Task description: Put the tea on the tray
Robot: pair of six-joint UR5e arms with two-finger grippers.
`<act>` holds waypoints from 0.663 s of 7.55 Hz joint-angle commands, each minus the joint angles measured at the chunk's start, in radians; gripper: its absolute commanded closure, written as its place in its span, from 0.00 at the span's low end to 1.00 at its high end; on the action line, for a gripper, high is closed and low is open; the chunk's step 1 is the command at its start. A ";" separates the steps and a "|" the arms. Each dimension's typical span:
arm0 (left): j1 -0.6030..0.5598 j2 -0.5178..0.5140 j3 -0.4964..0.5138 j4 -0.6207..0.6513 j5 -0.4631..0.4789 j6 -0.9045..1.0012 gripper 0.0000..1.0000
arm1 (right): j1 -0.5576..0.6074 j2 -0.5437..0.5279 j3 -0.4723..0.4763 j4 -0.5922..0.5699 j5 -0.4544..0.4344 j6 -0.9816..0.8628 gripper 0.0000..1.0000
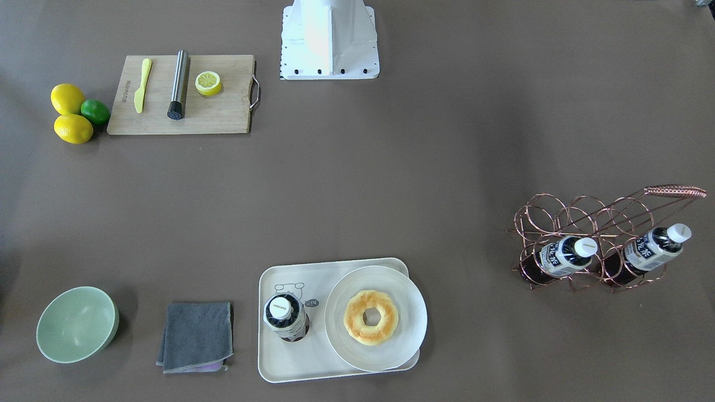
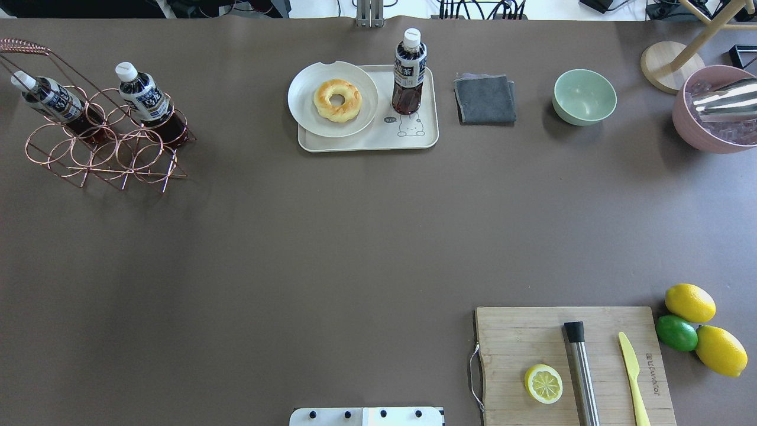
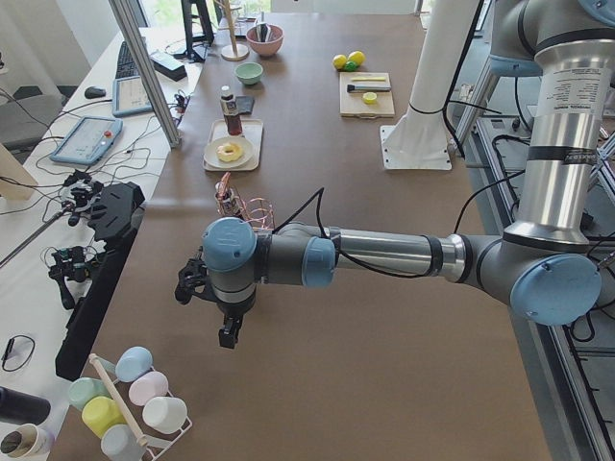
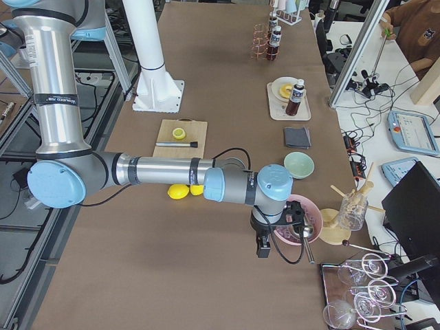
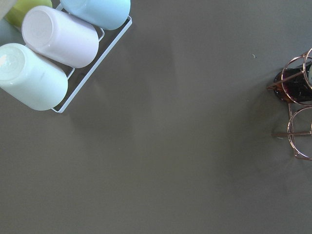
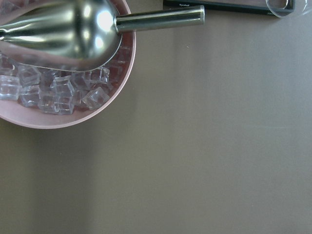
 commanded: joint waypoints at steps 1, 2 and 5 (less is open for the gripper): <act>0.027 -0.001 -0.008 0.006 0.057 0.000 0.03 | 0.006 0.001 -0.002 -0.032 0.032 0.012 0.00; 0.050 0.001 -0.003 0.009 0.059 0.000 0.03 | 0.006 0.001 0.000 -0.031 0.035 0.014 0.00; 0.052 -0.002 0.005 0.008 0.060 0.001 0.03 | 0.006 0.009 0.000 -0.033 0.035 0.015 0.00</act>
